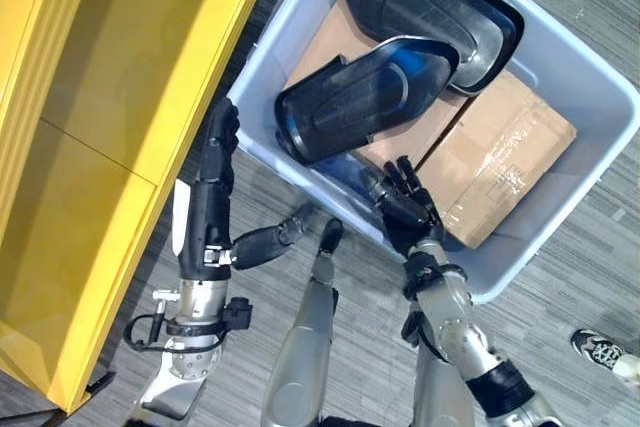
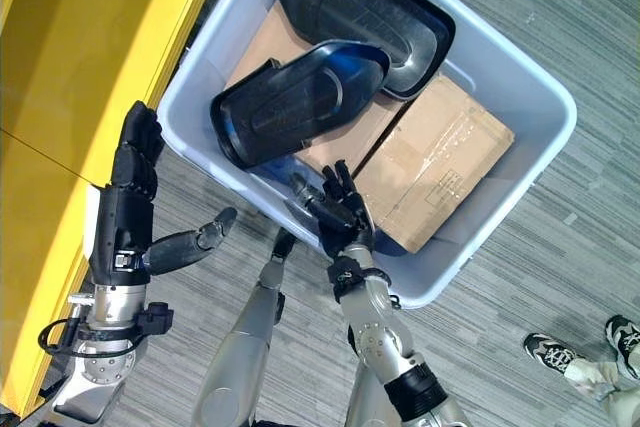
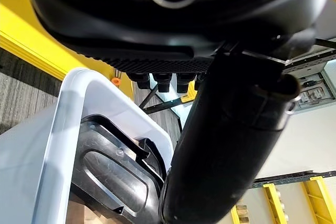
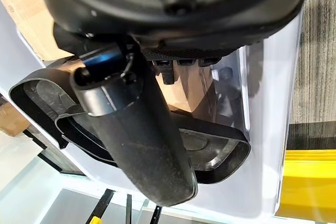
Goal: Move parts from the plastic box to the shelf.
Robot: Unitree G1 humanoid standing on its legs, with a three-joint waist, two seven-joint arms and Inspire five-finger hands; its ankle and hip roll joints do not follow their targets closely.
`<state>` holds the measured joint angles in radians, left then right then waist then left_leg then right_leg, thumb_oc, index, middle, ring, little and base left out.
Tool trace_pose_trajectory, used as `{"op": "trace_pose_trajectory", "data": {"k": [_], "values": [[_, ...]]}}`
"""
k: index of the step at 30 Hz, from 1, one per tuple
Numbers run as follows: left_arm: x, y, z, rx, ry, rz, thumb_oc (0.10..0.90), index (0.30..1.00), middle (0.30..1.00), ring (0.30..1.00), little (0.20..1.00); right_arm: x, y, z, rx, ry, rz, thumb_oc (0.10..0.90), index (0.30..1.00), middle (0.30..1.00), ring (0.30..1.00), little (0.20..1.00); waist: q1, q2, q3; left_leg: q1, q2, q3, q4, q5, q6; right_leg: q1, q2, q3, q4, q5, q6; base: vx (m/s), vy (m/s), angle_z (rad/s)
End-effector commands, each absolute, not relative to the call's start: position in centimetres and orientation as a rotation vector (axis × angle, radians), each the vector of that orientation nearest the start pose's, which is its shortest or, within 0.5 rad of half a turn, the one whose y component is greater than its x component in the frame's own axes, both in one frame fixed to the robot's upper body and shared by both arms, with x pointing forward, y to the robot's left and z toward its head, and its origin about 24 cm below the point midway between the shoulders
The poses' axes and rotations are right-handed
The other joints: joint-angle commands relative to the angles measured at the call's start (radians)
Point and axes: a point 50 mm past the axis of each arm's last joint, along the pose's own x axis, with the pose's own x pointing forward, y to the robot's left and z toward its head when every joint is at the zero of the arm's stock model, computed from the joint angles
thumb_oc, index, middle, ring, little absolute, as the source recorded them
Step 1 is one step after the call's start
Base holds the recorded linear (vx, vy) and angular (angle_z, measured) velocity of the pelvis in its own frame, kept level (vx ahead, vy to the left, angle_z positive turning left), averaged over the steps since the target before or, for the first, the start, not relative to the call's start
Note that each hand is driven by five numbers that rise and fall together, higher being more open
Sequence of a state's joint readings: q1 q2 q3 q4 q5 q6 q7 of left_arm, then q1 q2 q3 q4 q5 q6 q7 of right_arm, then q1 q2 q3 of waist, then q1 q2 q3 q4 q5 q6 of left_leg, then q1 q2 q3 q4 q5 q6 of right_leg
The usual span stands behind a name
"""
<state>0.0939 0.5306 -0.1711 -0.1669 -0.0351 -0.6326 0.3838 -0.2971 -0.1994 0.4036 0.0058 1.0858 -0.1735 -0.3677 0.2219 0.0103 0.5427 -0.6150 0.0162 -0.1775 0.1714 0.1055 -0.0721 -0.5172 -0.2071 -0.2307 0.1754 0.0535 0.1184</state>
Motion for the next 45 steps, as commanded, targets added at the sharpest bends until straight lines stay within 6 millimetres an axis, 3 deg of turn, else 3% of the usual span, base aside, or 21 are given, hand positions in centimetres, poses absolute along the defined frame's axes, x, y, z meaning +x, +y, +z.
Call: {"op": "trace_pose_trajectory", "data": {"k": [1, 9, 15, 21, 27, 29, 31, 35, 37, 45], "values": [[19.6, 18.1, 15.9, 0.165, -0.93, -0.052, 0.9, 1.0, 1.0, 1.0, 1.0, 30.2, -8.3, 15.4, 0.951, -0.18, 0.242, 0.9, 1.0, 1.0, 1.0, 1.0, 0.039, 0.028, -0.023, -0.001, -0.063, 0.106, -0.063, 0.081, 0.086, 0.107, 0.022, 0.011, 0.004, -0.004, -0.008, 0.0, 0.0, 0.0], [19.6, 18.3, 16.1, 0.171, -0.927, -0.096, 0.9, 1.0, 1.0, 1.0, 1.0, 30.8, -6.1, 16.5, 0.875, -0.075, 0.42, 0.9, 1.0, 1.0, 1.0, 1.0, 0.065, 0.027, -0.023, 0.002, -0.07, 0.098, -0.064, 0.082, 0.085, 0.122, 0.02, -0.009, 0.001, -0.01, -0.009, 0.0, -0.014, 0.02], [19.6, 18.5, 16.2, 0.178, -0.935, -0.104, 0.9, 1.0, 1.0, 1.0, 1.0, 30.5, -5.0, 15.3, 1.041, 0.067, 0.475, 0.9, 1.0, 1.0, 1.0, 1.0, 0.075, 0.024, -0.023, 0.004, -0.069, 0.099, -0.067, 0.084, 0.087, 0.129, 0.021, -0.017, -0.002, -0.012, -0.011, 0.0, -0.013, 0.04], [19.6, 18.3, 16.2, 0.174, -0.934, -0.133, 0.9, 1.0, 1.0, 1.0, 1.0, 31.3, -5.0, 15.8, 1.107, 0.034, 0.457, 0.9, 1.0, 1.0, 1.0, 1.0, 0.088, 0.032, -0.023, 0.004, -0.073, 0.091, -0.068, 0.088, 0.088, 0.133, 0.018, -0.026, 0.003, -0.016, -0.011, 0.0, 0.0, 0.0], [19.7, 18.5, 16.4, 0.175, -0.932, -0.169, 0.9, 1.0, 1.0, 1.0, 1.0, 32.4, -4.7, 16.3, 0.971, 0.091, 0.486, 0.9, 1.0, 1.0, 1.0, 1.0, 0.111, 0.037, -0.023, 0.0, -0.084, 0.077, -0.055, 0.084, 0.088, 0.138, 0.018, -0.039, 0.019, -0.031, -0.012, 0.01, -0.033, 0.06], [19.8, 18.4, 16.2, 0.184, -0.923, -0.185, 0.9, 1.0, 1.0, 1.0, 1.0, 32.0, -3.5, 14.9, 0.926, 0.236, 0.545, 0.9, 1.0, 1.0, 1.0, 1.0, 0.116, 0.027, -0.023, 0.018, -0.087, 0.077, -0.061, 0.064, 0.083, 0.161, 0.016, -0.037, 0.016, -0.051, -0.007, 0.09, -0.107, 0.16], [19.8, 18.4, 16.1, 0.188, -0.923, -0.194, 0.9, 1.0, 1.0, 1.0, 1.0, 32.0, -3.2, 14.3, 0.92, 0.264, 0.534, 0.9, 1.0, 1.0, 1.0, 1.0, 0.119, 0.026, -0.023, 0.018, -0.087, 0.076, -0.062, 0.065, 0.082, 0.163, 0.015, -0.04, 0.014, -0.052, -0.008, 0.04, -0.042, 0.08], [19.9, 18.5, 16.1, 0.183, -0.92, -0.21, 0.9, 1.0, 1.0, 1.0, 1.0, 32.9, -3.8, 13.8, 0.947, 0.257, 0.477, 0.9, 1.0, 1.0, 1.0, 1.0, 0.129, 0.036, -0.023, 0.019, -0.09, 0.072, -0.065, 0.067, 0.082, 0.163, 0.014, -0.045, 0.019, -0.057, -0.011, 0.0, -0.003, -0.02], [20.1, 18.4, 16.1, 0.177, -0.919, -0.236, 0.9, 1.0, 1.0, 1.0, 1.0, 34.7, -5.1, 14.4, 1.028, 0.199, 0.394, 0.9, 1.0, 1.0, 1.0, 1.0, 0.142, 0.051, -0.023, 0.016, -0.097, 0.065, -0.064, 0.069, 0.082, 0.162, 0.011, -0.053, 0.026, -0.062, -0.01, 0.01, -0.007, 0.02], [20.6, 18.1, 16.2, 0.15, -0.907, -0.26, 0.9, 1.0, 1.0, 1.0, 1.0, 37.2, -8.7, 15.1, 1.084, 0.13, 0.113, 0.9, 1.0, 1.0, 1.0, 1.0, 0.149, 0.07, -0.023, 0.001, -0.105, 0.062, -0.057, 0.068, 0.084, 0.138, 0.009, -0.054, 0.049, -0.068, -0.014, 0.01, 0.016, 0.04]]}}
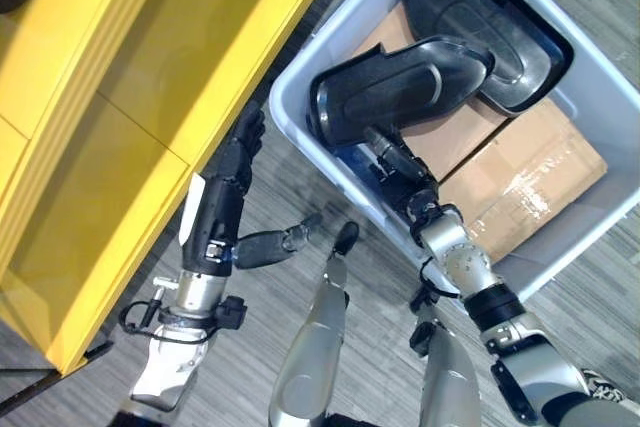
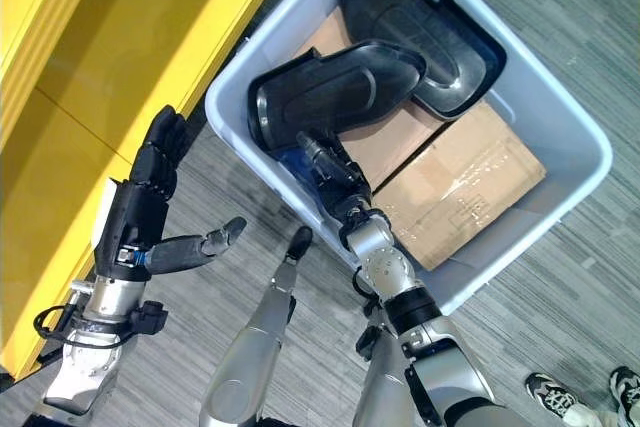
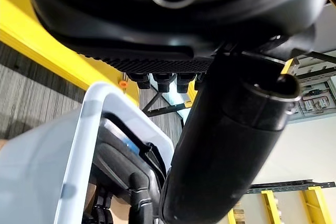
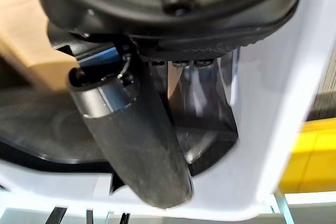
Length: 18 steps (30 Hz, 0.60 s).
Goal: Move parts from the plastic box to the shelf.
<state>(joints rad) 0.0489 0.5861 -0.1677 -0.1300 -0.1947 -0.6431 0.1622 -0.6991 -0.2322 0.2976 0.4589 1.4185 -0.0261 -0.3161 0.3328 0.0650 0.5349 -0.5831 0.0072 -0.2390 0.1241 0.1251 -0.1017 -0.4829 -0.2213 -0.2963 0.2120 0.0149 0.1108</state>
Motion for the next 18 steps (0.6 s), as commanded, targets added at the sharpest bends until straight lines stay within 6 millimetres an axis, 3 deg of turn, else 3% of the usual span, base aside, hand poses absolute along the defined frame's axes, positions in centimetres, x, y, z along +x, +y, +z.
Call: {"op": "trace_pose_trajectory", "data": {"k": [1, 7, 8, 10, 18], "values": [[20.7, 18.1, 16.2, 0.147, -0.906, -0.261, 0.9, 1.0, 1.0, 1.0, 1.0, 37.5, -9.2, 15.4, 1.091, 0.106, 0.095, 0.9, 1.0, 1.0, 1.0, 1.0, 0.038, 0.019, -0.015, -0.034, -0.096, 0.124, -0.008, 0.048, 0.114, 0.1, 0.023, 0.013, 0.016, -0.03, -0.008, 0.01, 0.036, 0.14], [21.1, 18.1, 16.1, 0.126, -0.881, -0.275, 0.9, 1.0, 1.0, 1.0, 1.0, 39.0, -11.8, 17.8, 1.064, -0.059, 0.027, 0.9, 1.0, 1.0, 1.0, 1.0, 0.047, 0.037, -0.015, -0.046, -0.106, 0.12, 0.002, 0.047, 0.116, 0.083, 0.018, 0.009, 0.04, -0.033, -0.011, 0.01, 0.036, 0.06], [21.2, 18.0, 16.1, 0.123, -0.878, -0.279, 0.9, 1.0, 1.0, 1.0, 1.0, 39.2, -12.2, 18.1, 1.05, -0.076, 0.011, 0.784, 0.838, 0.838, 0.838, 0.838, 0.048, 0.04, -0.015, -0.049, -0.107, 0.121, 0.004, 0.047, 0.116, 0.079, 0.017, 0.009, 0.043, -0.033, -0.011, 0.0, 0.031, 0.0], [21.2, 18.0, 16.0, 0.121, -0.876, -0.283, 0.9, 1.0, 1.0, 1.0, 1.0, 39.5, -12.9, 18.5, 1.035, -0.094, -0.021, 0.4, 0.3, 0.3, 0.3, 0.3, 0.05, 0.043, -0.015, -0.052, -0.106, 0.122, 0.006, 0.045, 0.116, 0.074, 0.015, 0.008, 0.046, -0.034, -0.012, 0.0, 0.017, 0.0], [21.2, 18.1, 16.1, 0.105, -0.869, -0.32, 0.9, 1.0, 1.0, 1.0, 1.0, 40.3, -18.7, 20.5, 0.842, -0.266, -0.14, 0.4, 0.3, 0.3, 0.3, 0.3, 0.054, 0.055, -0.015, -0.054, -0.108, 0.121, 0.014, 0.034, 0.119, 0.056, 0.01, 0.001, 0.071, -0.038, -0.014, 0.0, 0.01, 0.06]]}}
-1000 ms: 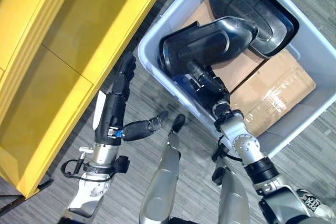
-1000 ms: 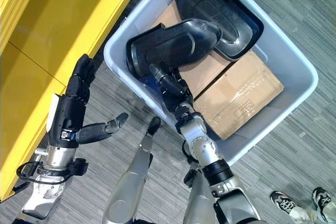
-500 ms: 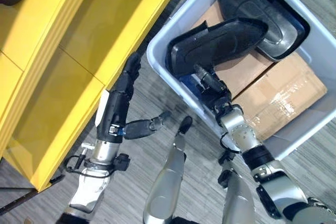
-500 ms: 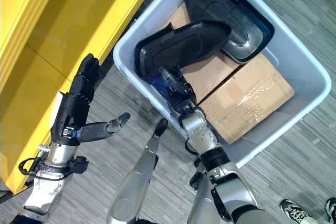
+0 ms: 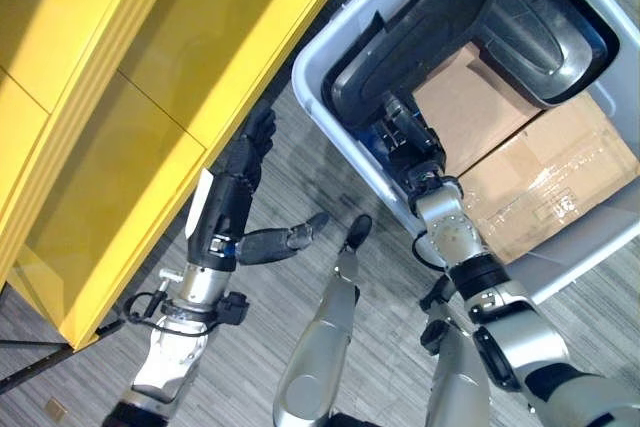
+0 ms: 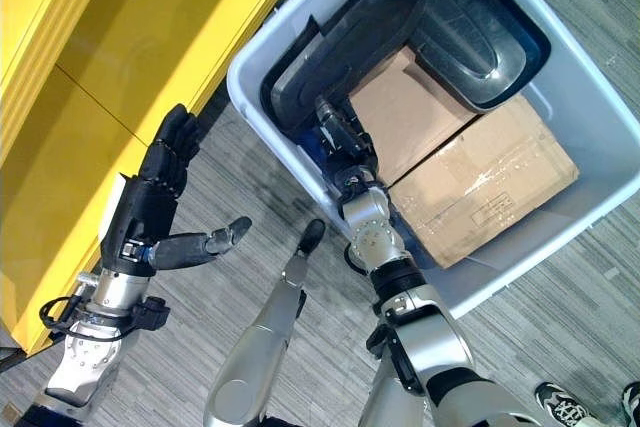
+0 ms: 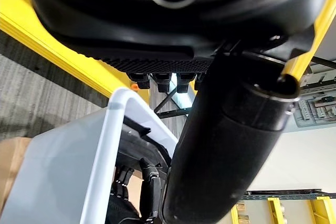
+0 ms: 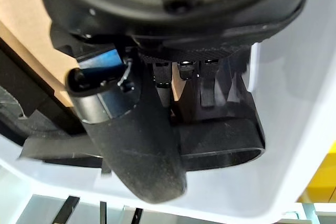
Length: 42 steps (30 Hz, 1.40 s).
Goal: Move parts from the plastic box to the shelf.
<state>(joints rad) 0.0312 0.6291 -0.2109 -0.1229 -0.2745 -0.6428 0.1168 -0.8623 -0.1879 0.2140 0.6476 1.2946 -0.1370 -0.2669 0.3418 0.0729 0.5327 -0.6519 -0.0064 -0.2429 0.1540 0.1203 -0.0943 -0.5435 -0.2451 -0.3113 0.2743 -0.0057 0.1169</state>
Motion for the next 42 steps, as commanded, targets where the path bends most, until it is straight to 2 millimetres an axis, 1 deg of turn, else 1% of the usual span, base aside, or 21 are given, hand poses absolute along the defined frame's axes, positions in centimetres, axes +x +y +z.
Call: {"op": "trace_pose_trajectory", "data": {"k": [1, 6, 11, 16, 20, 23, 24, 28, 30, 33, 36, 39, 42], "values": [[21.2, 18.1, 16.2, 0.106, -0.869, -0.321, 0.9, 1.0, 1.0, 1.0, 1.0, 40.4, -18.8, 20.5, 0.82, -0.267, -0.135, 0.4, 0.3, 0.3, 0.3, 0.3, 0.045, 0.048, -0.013, 0.015, -0.094, 0.125, -0.016, 0.038, 0.112, 0.116, 0.034, 0.016, 0.01, -0.017, -0.02, 0.01, -0.009, 0.07], [21.3, 18.2, 16.4, 0.107, -0.874, -0.325, 0.9, 1.0, 1.0, 1.0, 1.0, 40.6, -19.6, 20.7, 0.687, -0.252, -0.145, 0.4, 0.3, 0.3, 0.3, 0.3, 0.043, 0.049, -0.013, 0.018, -0.09, 0.128, -0.013, 0.035, 0.111, 0.11, 0.034, 0.015, 0.013, -0.018, -0.02, 0.0, -0.005, 0.01], [21.3, 18.4, 16.5, 0.117, -0.874, -0.324, 0.9, 1.0, 1.0, 1.0, 1.0, 40.7, -20.0, 19.6, 0.697, -0.169, -0.192, 0.4, 0.3, 0.3, 0.3, 0.3, 0.04, 0.048, -0.013, 0.031, -0.086, 0.132, -0.007, 0.028, 0.111, 0.114, 0.036, 0.018, 0.019, -0.019, -0.02, 0.01, -0.017, 0.03], [21.5, 18.2, 16.6, 0.117, -0.873, -0.334, 0.9, 1.0, 1.0, 1.0, 1.0, 40.9, -19.8, 19.8, 0.665, -0.18, -0.207, 0.4, 0.3, 0.3, 0.3, 0.3, 0.041, 0.052, -0.013, 0.045, -0.085, 0.133, -0.004, 0.024, 0.112, 0.124, 0.035, 0.02, 0.022, -0.019, -0.02, 0.0, -0.015, -0.02], [21.5, 18.3, 16.9, 0.13, -0.881, -0.346, 0.9, 1.0, 1.0, 1.0, 1.0, 40.9, -19.7, 20.3, 0.652, -0.216, -0.21, 0.4, 0.3, 0.3, 0.3, 0.3, 0.043, 0.048, -0.013, 0.068, -0.084, 0.131, -0.004, 0.019, 0.112, 0.149, 0.036, 0.017, 0.013, -0.016, -0.019, 0.0, -0.066, -0.02], [21.4, 18.4, 17.2, 0.134, -0.889, -0.358, 0.9, 1.0, 1.0, 1.0, 1.0, 40.7, -19.9, 20.5, 0.681, -0.253, -0.221, 0.4, 0.3, 0.3, 0.3, 0.3, 0.042, 0.039, -0.013, 0.095, -0.08, 0.131, -0.005, 0.011, 0.112, 0.176, 0.036, 0.017, 0.005, -0.017, -0.017, -0.02, -0.076, 0.0], [21.4, 18.5, 17.3, 0.138, -0.894, -0.363, 0.9, 1.0, 1.0, 1.0, 1.0, 40.6, -20.0, 20.8, 0.685, -0.273, -0.228, 0.4, 0.3, 0.3, 0.3, 0.3, 0.043, 0.039, -0.013, 0.089, -0.076, 0.133, -0.006, 0.03, 0.116, 0.174, 0.039, 0.005, -0.003, 0.003, -0.024, -0.07, -0.059, 0.01], [21.2, 18.6, 17.5, 0.153, -0.896, -0.372, 0.9, 1.0, 1.0, 1.0, 1.0, 40.0, -20.6, 21.5, 0.694, -0.344, -0.245, 0.4, 0.3, 0.3, 0.3, 0.3, 0.034, 0.025, -0.013, 0.135, -0.066, 0.136, -0.019, 0.021, 0.115, 0.214, 0.046, 0.014, -0.028, 0.008, -0.022, -0.02, -0.075, 0.05], [20.9, 19.0, 17.6, 0.168, -0.903, -0.37, 0.9, 1.0, 1.0, 1.0, 1.0, 39.0, -21.0, 22.4, 0.694, -0.433, -0.254, 0.4, 0.3, 0.3, 0.3, 0.3, 0.018, 0.007, -0.013, 0.188, -0.053, 0.139, -0.034, 0.011, 0.113, 0.26, 0.057, 0.026, -0.056, 0.016, -0.019, -0.02, -0.133, -0.08], [20.8, 19.3, 17.7, 0.18, -0.901, -0.358, 0.9, 1.0, 1.0, 1.0, 1.0, 38.3, -21.0, 22.6, 0.693, -0.452, -0.268, 0.4, 0.3, 0.3, 0.3, 0.3, 0.002, -0.007, -0.013, 0.232, -0.041, 0.143, -0.049, 0.005, 0.11, 0.291, 0.067, 0.041, -0.074, 0.02, -0.015, -0.02, -0.081, -0.14], [20.7, 19.4, 17.7, 0.187, -0.898, -0.35, 0.9, 1.0, 1.0, 1.0, 1.0, 37.9, -21.3, 21.8, 0.74, -0.421, -0.281, 0.4, 0.3, 0.3, 0.3, 0.3, -0.012, -0.019, -0.016, 0.275, -0.026, 0.149, -0.067, 0.001, 0.106, 0.325, 0.077, 0.055, -0.097, 0.025, -0.014, -0.01, -0.069, -0.22], [20.7, 19.4, 17.6, 0.186, -0.888, -0.354, 0.9, 1.0, 1.0, 1.0, 1.0, 37.7, -21.6, 21.3, 0.751, -0.417, -0.298, 0.4, 0.3, 0.3, 0.3, 0.3, -0.02, -0.024, -0.038, 0.293, -0.017, 0.149, -0.083, 0.004, 0.104, 0.339, 0.086, 0.062, -0.118, 0.035, -0.015, 0.01, -0.056, -0.22], [20.9, 19.3, 17.6, 0.194, -0.874, -0.358, 0.9, 1.0, 1.0, 1.0, 1.0, 37.4, -22.2, 19.8, 0.755, -0.347, -0.303, 0.4, 0.3, 0.3, 0.3, 0.3, -0.038, -0.038, -0.067, 0.318, -0.009, 0.153, -0.088, -0.007, 0.101, 0.361, 0.094, 0.077, -0.139, 0.041, -0.015, 0.01, -0.064, -0.18]]}}
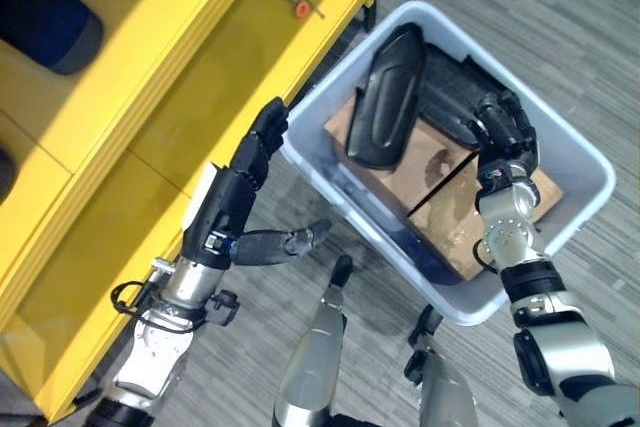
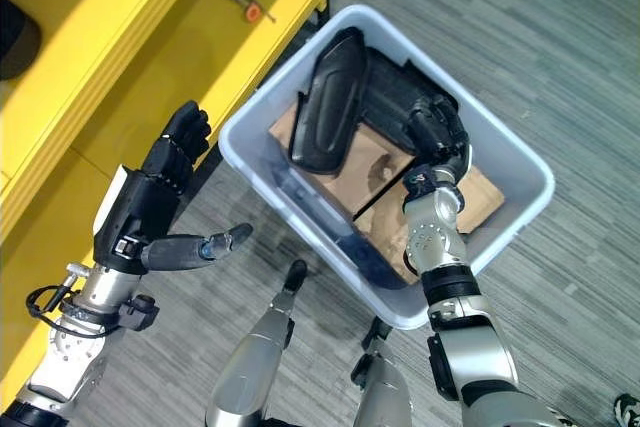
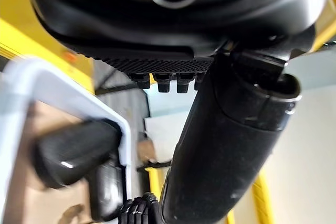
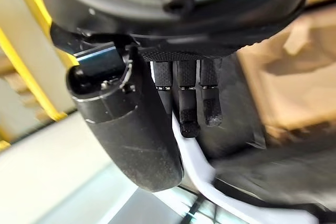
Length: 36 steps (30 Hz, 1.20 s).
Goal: Move parts from the plastic box to the shelf.
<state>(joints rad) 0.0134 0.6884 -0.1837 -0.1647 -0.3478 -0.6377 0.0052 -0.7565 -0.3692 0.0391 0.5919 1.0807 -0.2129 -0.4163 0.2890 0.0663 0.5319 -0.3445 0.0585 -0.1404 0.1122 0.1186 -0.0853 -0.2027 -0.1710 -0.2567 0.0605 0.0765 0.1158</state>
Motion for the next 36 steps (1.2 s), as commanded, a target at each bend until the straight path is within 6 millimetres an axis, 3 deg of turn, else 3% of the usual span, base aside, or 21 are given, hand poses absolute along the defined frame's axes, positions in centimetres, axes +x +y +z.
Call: {"op": "trace_pose_trajectory", "data": {"k": [1, 10, 14, 15, 16, 28, 36], "values": [[20.9, 19.2, 17.6, 0.197, -0.873, -0.359, 0.9, 1.0, 1.0, 1.0, 1.0, 37.4, -22.3, 19.4, 0.752, -0.33, -0.299, 0.4, 0.3, 0.3, 0.3, 0.3, 0.011, -0.033, -0.07, 0.013, -0.072, 0.052, -0.047, -0.007, 0.092, 0.024, 0.022, 0.027, 0.071, -0.04, -0.015, 0.0, -0.035, -0.11], [21.1, 19.0, 17.5, 0.202, -0.867, -0.345, 0.9, 1.0, 1.0, 1.0, 1.0, 36.8, -21.4, 14.7, 0.682, -0.15, -0.252, 0.4, 0.3, 0.3, 0.3, 0.3, -0.013, -0.041, -0.08, 0.021, -0.068, 0.06, -0.043, -0.011, 0.093, 0.032, 0.029, 0.057, 0.056, -0.029, -0.014, 0.0, -0.007, -0.04], [21.1, 18.9, 17.6, 0.206, -0.873, -0.336, 0.9, 1.0, 1.0, 1.0, 1.0, 36.2, -20.3, 11.4, 0.563, -0.028, -0.238, 0.4, 0.3, 0.3, 0.3, 0.3, -0.021, -0.047, -0.079, 0.017, -0.064, 0.065, -0.042, -0.009, 0.092, 0.028, 0.031, 0.058, 0.055, -0.024, -0.012, 0.0, 0.0, 0.0], [21.2, 18.8, 17.6, 0.205, -0.874, -0.336, 0.9, 1.0, 1.0, 1.0, 1.0, 36.2, -20.0, 10.8, 0.547, 0.004, -0.216, 0.575, 0.544, 0.544, 0.544, 0.544, -0.021, -0.048, -0.077, 0.015, -0.065, 0.064, -0.041, -0.008, 0.092, 0.026, 0.032, 0.058, 0.056, -0.024, -0.013, 0.0, 0.0, 0.0], [21.3, 18.7, 17.6, 0.205, -0.873, -0.339, 0.9, 1.0, 1.0, 1.0, 1.0, 36.2, -19.4, 10.1, 0.536, 0.038, -0.193, 0.9, 1.0, 1.0, 1.0, 1.0, -0.021, -0.047, -0.074, 0.012, -0.065, 0.064, -0.039, -0.006, 0.091, 0.023, 0.033, 0.058, 0.059, -0.024, -0.015, 0.0, 0.0, 0.0], [21.9, 18.1, 18.1, 0.204, -0.876, -0.357, 0.9, 1.0, 1.0, 1.0, 1.0, 37.6, -17.6, 10.2, 0.548, 0.111, -0.121, 0.9, 1.0, 1.0, 1.0, 1.0, 0.003, -0.032, -0.054, -0.019, -0.076, 0.052, -0.037, 0.013, 0.089, -0.003, 0.026, 0.034, 0.076, -0.026, -0.018, 0.0, 0.0, 0.0], [21.8, 17.9, 17.9, 0.201, -0.879, -0.357, 0.9, 1.0, 1.0, 1.0, 1.0, 37.1, -14.0, 9.9, 0.609, 0.158, 0.002, 0.9, 1.0, 1.0, 1.0, 1.0, 0.009, -0.026, -0.04, -0.037, -0.085, 0.05, -0.022, 0.018, 0.092, -0.02, 0.017, 0.023, 0.094, -0.026, -0.02, 0.0, 0.003, 0.0]]}}
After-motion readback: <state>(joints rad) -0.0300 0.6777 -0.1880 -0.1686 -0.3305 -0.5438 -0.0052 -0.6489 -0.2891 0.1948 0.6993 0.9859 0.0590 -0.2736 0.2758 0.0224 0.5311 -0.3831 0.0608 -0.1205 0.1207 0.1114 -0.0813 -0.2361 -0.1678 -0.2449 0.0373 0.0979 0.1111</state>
